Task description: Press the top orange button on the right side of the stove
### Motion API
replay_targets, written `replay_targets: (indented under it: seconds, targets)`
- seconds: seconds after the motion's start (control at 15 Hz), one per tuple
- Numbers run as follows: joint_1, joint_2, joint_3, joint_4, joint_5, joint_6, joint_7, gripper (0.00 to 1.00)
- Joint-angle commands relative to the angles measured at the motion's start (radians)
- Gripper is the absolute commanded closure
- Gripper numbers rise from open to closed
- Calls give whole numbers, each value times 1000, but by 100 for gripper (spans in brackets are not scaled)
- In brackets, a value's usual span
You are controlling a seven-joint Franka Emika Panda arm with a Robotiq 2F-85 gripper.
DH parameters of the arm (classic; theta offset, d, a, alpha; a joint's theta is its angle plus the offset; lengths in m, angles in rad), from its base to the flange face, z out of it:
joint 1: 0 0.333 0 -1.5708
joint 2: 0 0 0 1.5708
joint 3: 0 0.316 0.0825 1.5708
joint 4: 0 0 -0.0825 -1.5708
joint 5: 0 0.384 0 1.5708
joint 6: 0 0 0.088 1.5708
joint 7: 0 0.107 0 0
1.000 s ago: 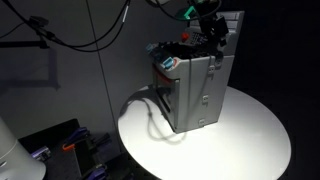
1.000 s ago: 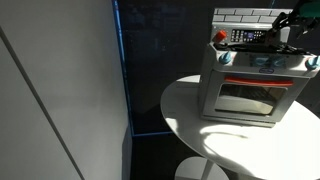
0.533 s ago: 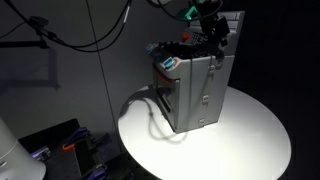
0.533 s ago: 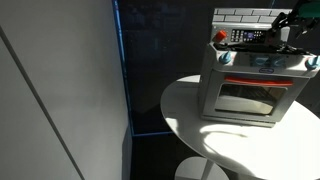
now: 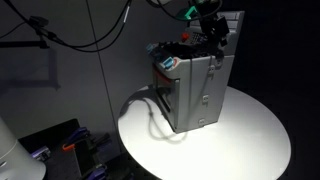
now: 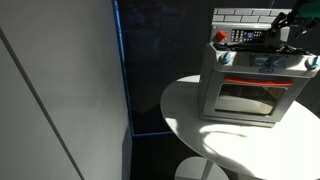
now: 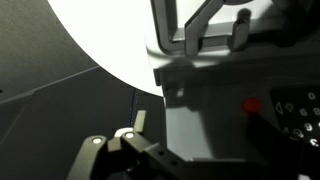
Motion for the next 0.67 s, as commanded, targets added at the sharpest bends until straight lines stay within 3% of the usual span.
replay_targets:
  seconds: [0.0, 0.6]
  targets:
    - [13, -3, -8, 20, 11, -20, -1, 0]
    - [20, -33, 6, 3, 39, -44, -27, 0]
